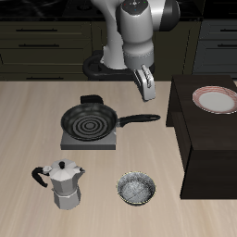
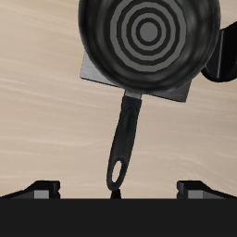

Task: Place the frypan on the top layer of the shelf

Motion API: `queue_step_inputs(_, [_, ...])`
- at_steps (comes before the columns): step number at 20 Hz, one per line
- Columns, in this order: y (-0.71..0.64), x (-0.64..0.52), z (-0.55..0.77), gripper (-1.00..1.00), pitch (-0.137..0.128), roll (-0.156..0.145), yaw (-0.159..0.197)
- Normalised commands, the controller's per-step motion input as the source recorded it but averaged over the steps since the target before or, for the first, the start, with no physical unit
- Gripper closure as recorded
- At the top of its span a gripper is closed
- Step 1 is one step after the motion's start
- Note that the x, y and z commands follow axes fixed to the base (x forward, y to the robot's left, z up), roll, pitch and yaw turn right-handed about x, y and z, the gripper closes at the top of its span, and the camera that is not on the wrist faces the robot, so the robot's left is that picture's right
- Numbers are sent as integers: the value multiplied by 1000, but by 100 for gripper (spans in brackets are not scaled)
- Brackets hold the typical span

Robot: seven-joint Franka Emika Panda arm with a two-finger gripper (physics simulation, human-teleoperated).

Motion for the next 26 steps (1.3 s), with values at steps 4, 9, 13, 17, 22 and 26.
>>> queue_step_inputs(4, [20, 53, -292, -100, 20, -4, 2])
queue_step_inputs(9, [-26, 39, -216, -100, 39, 5, -38])
queue_step_inputs(13, [22, -19, -91, -100, -36, 0, 18])
queue_step_inputs(17, [25, 25, -128, -100, 2, 14, -13])
queue_step_inputs(22, [-144, 43, -169, -100, 6, -12, -22])
queue_step_inputs(26, [-125, 36, -159, -100, 5, -19, 8])
